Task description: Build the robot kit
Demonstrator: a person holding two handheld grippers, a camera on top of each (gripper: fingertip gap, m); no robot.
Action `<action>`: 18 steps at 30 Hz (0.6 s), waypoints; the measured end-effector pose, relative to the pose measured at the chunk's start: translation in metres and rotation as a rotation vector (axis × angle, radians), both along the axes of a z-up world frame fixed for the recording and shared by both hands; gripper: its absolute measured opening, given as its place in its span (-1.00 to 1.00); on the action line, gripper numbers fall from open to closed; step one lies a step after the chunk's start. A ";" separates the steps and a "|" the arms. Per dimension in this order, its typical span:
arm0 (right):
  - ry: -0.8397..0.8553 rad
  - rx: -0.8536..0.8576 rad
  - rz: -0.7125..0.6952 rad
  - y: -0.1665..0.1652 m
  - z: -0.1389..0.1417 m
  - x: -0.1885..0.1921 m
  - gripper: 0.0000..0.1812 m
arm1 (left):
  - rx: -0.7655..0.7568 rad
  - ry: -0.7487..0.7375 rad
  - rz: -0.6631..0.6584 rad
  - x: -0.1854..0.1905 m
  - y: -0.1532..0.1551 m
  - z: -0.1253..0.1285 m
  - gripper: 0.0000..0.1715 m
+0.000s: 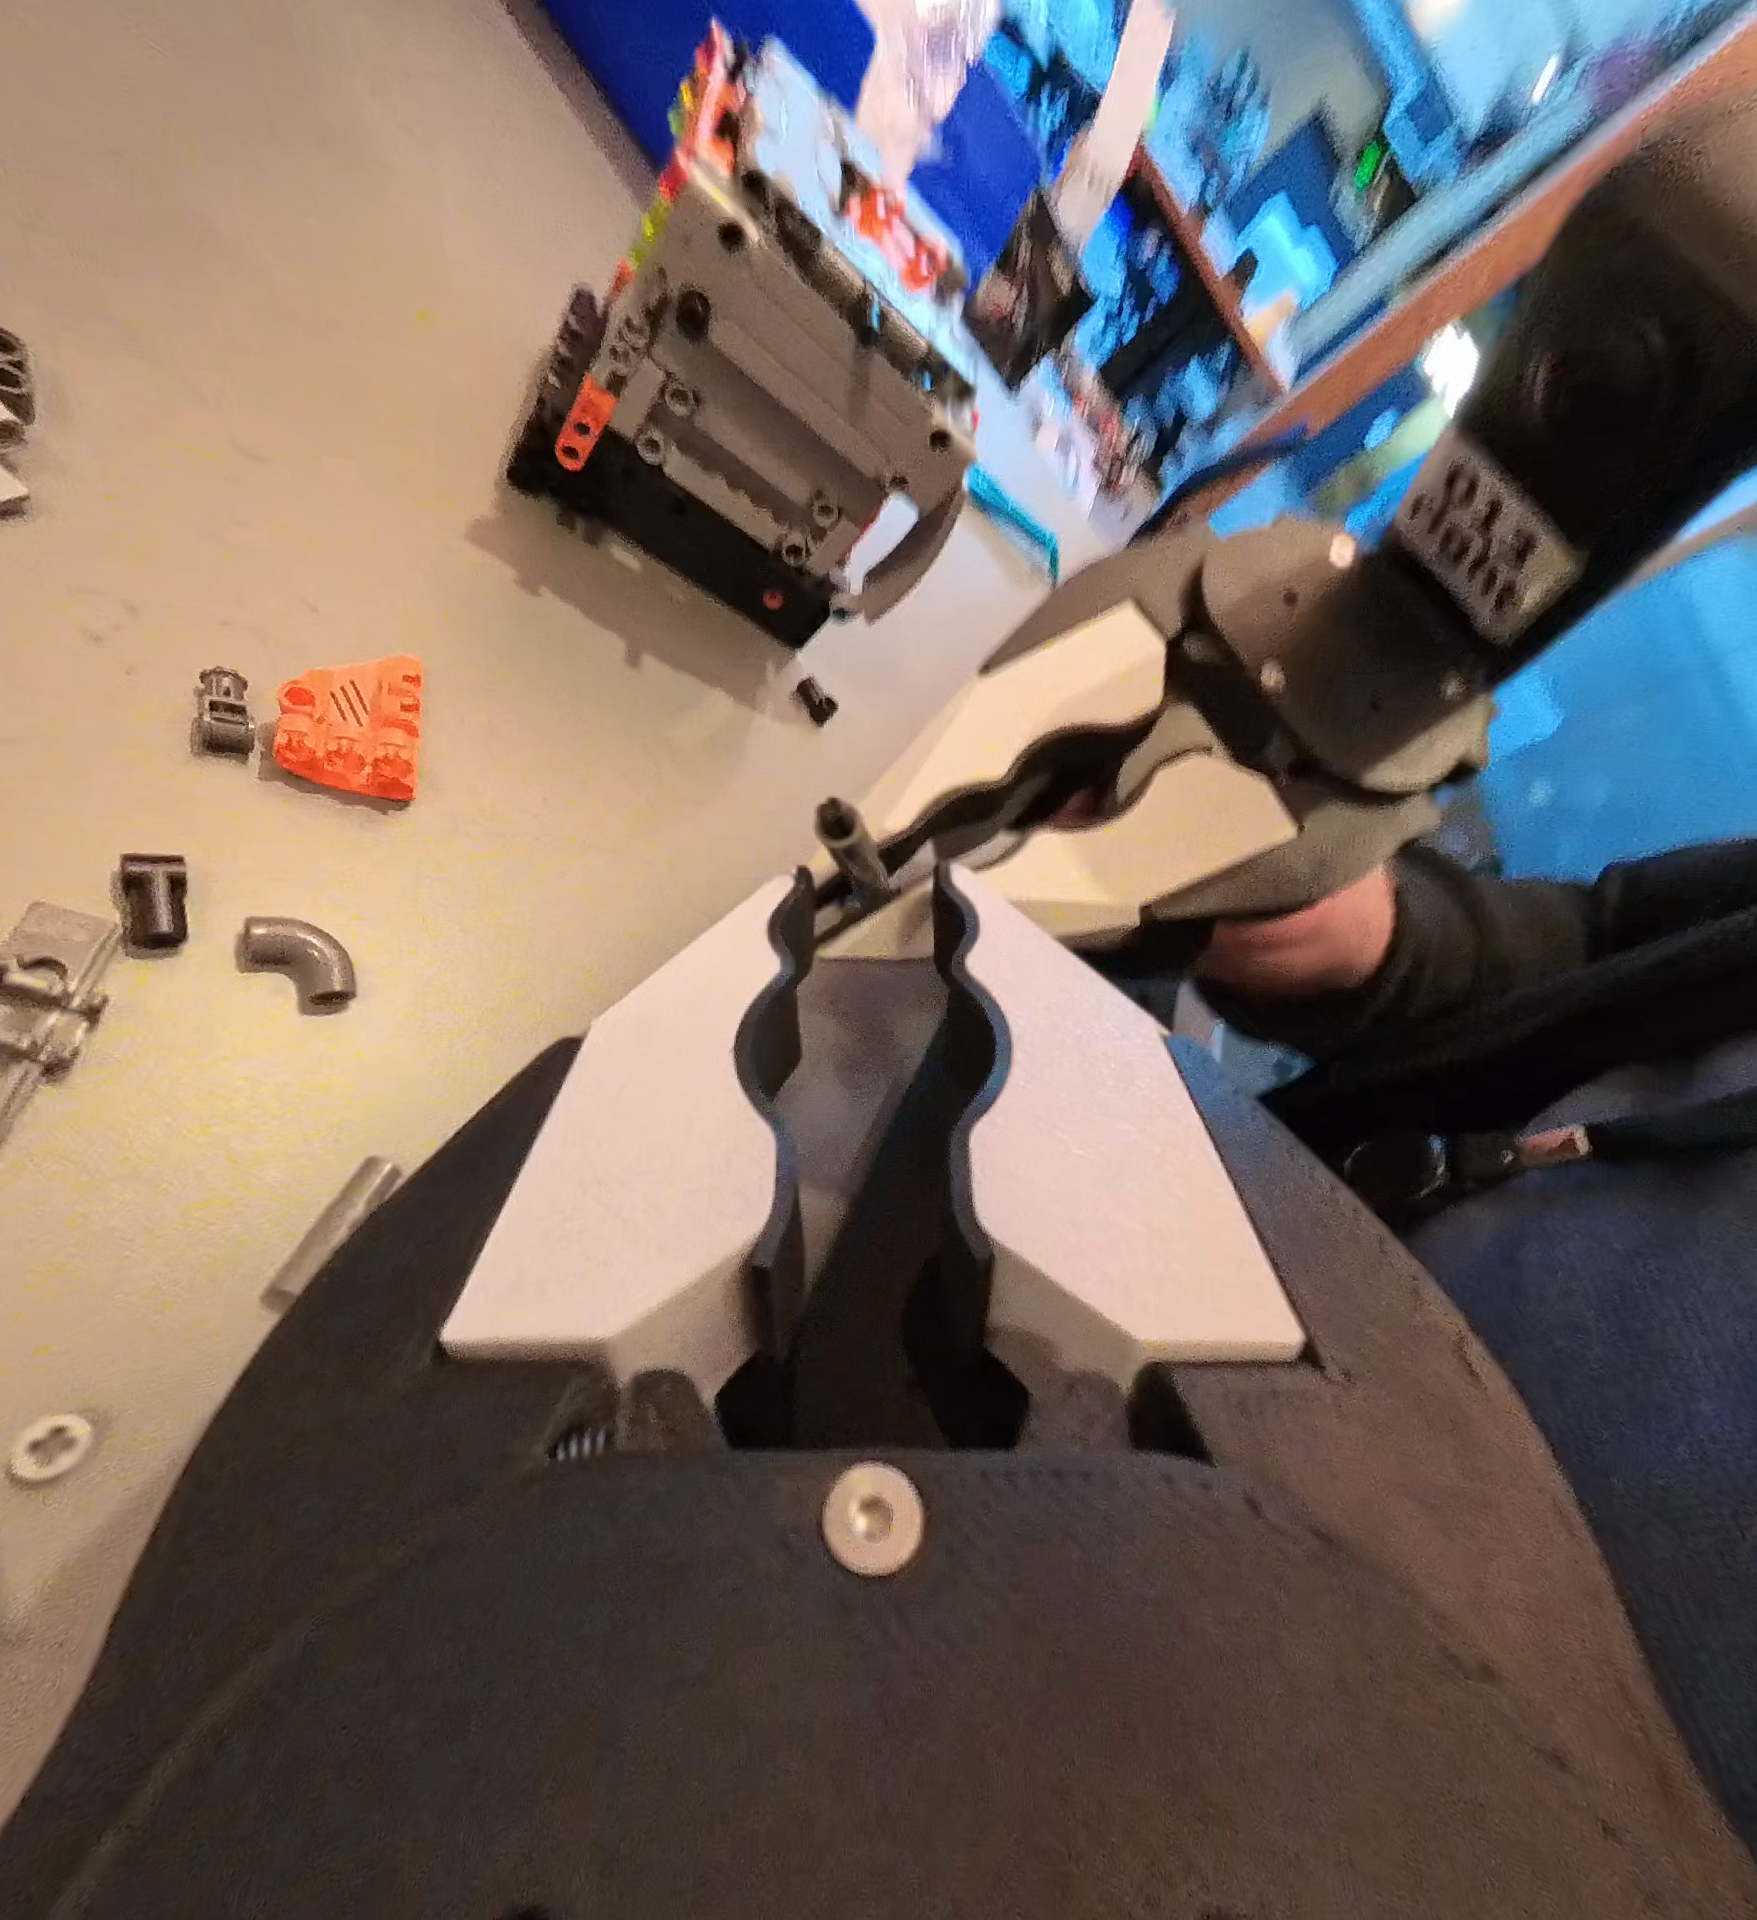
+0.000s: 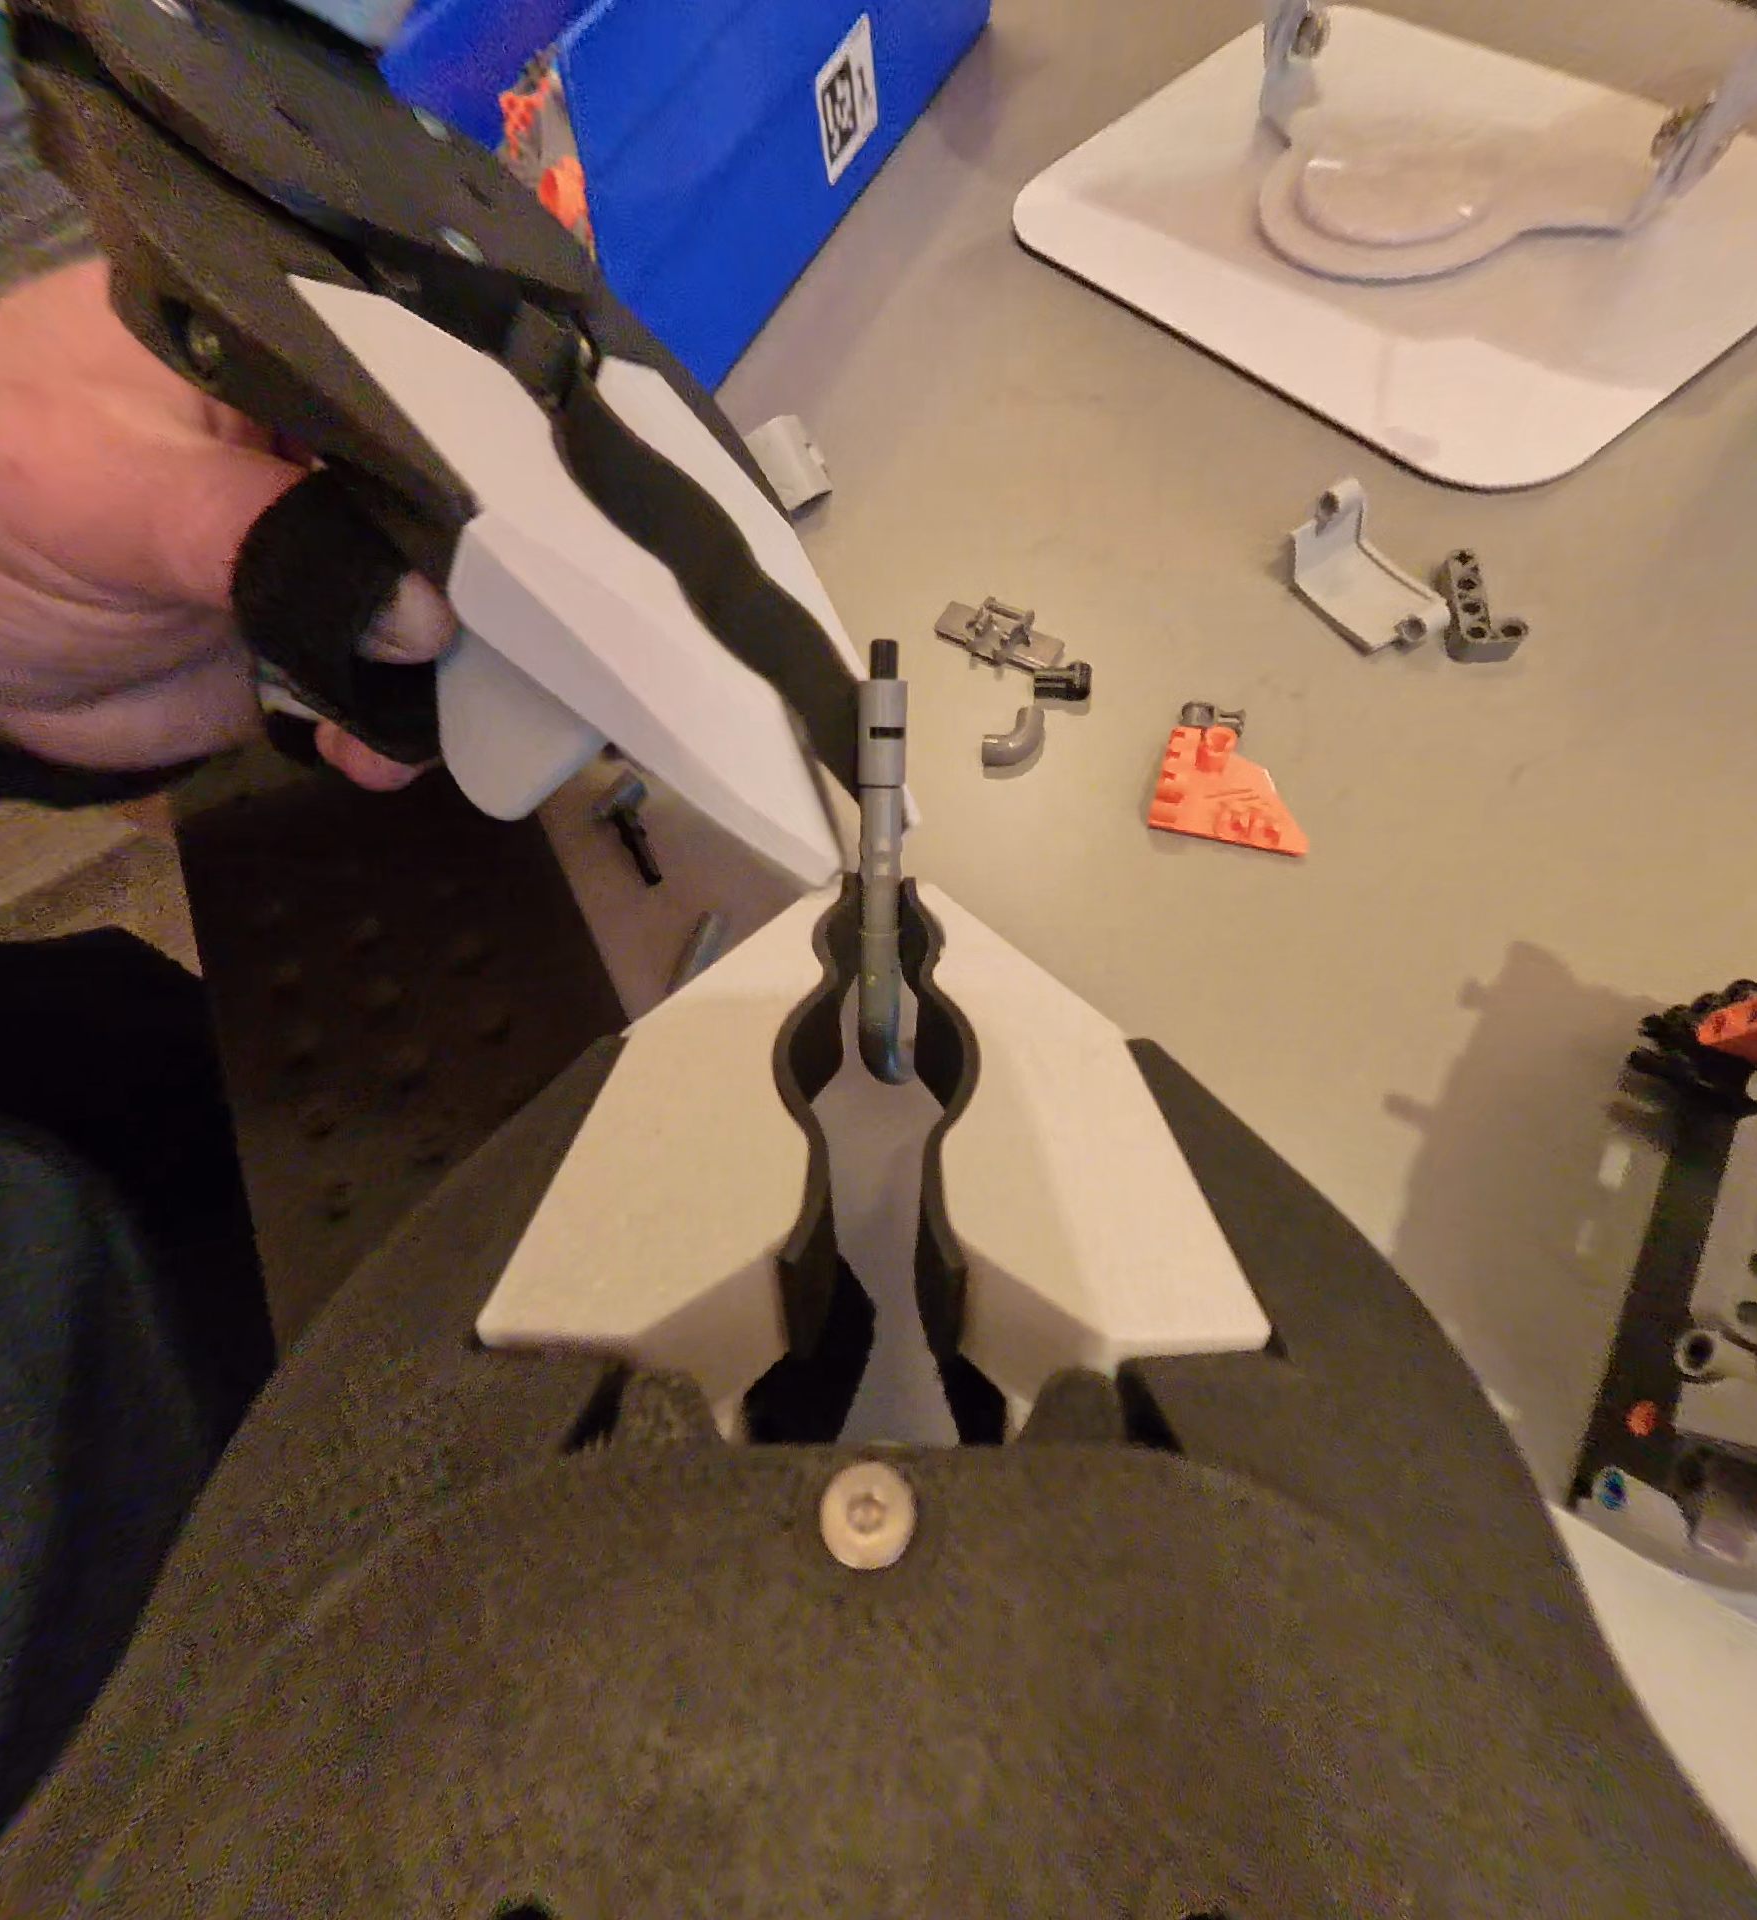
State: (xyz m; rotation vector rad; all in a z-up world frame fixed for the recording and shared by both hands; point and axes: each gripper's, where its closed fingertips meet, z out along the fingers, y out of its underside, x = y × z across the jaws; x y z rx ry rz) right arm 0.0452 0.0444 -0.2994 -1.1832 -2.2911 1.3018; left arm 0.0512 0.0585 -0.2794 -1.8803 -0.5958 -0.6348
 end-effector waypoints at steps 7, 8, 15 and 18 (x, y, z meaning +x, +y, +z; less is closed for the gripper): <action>0.063 0.030 -0.024 -0.010 0.007 -0.001 -0.96 | 0.119 -0.051 0.075 -0.002 -0.003 0.008 -0.96; 0.073 0.039 -0.022 -0.010 0.009 0.000 -0.96 | 0.128 -0.062 0.068 -0.002 -0.004 0.009 -0.96; 0.006 -0.154 0.035 -0.003 0.021 0.011 -0.63 | 0.284 -0.137 -0.049 -0.001 -0.016 0.035 -0.96; -0.089 -0.388 0.114 -0.006 0.031 0.020 -0.63 | 0.351 -0.137 -0.110 0.001 -0.018 0.046 -0.96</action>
